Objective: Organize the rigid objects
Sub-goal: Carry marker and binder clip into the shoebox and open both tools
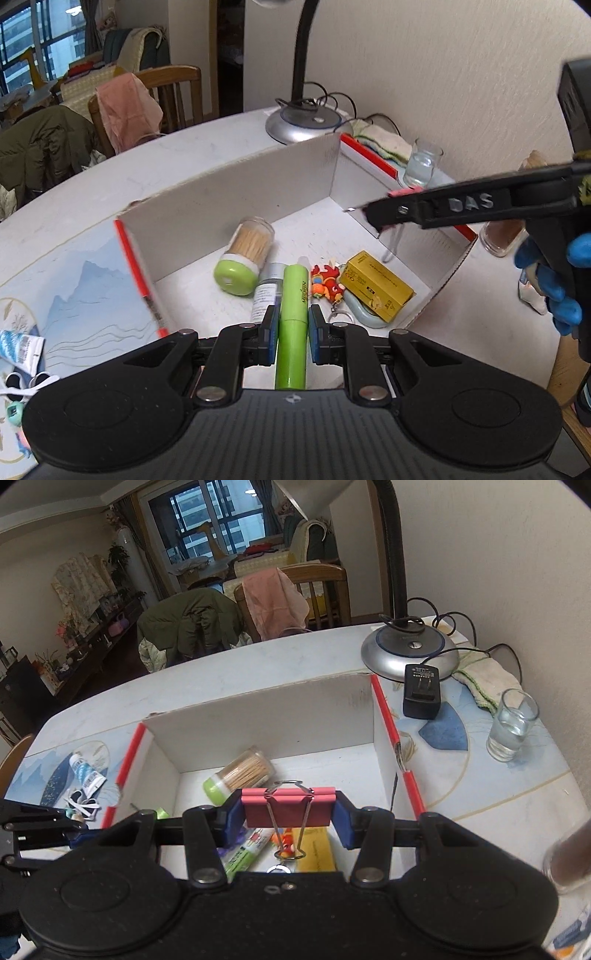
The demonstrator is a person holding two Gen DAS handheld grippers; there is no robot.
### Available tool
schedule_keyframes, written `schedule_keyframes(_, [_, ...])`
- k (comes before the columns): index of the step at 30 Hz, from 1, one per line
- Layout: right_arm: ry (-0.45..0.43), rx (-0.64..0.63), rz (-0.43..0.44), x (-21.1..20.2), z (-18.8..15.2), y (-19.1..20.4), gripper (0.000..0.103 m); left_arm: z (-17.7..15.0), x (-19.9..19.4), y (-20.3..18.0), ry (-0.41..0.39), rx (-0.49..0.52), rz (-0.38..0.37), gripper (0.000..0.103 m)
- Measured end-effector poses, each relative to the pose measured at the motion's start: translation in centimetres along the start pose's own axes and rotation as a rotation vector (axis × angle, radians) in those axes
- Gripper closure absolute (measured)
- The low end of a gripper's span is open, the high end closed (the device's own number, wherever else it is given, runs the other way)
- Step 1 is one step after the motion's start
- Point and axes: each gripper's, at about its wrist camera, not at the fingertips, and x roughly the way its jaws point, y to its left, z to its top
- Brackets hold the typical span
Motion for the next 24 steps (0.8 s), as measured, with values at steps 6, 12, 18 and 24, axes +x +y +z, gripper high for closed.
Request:
schedule_keyframes(6, [0.03, -0.016, -0.012, 2.7, 1.2, -0.6, 0.055, 1.2, 2.7, -1.5, 0.047, 0.025, -0.013, 0.087])
schedule_keyframes(12, [0.089, -0.024, -0.013, 5.6, 1.8, -0.9, 0.055, 2.1, 5.5, -2.4, 0.105, 0.034, -0.014, 0.087])
schedule_keyframes(18, [0.126, -0.053, -0.028, 7.3, 1.9, -0.9, 0.055, 2.8, 7.9, -2.5, 0.16, 0.014, -0.019, 0.087])
schedule_keyframes(24, [0.172, -0.062, -0.029, 8.2, 1.7, -1.0, 0.055, 3.3, 9.5, -3.1, 0.202, 0.019, -0.007, 0.087])
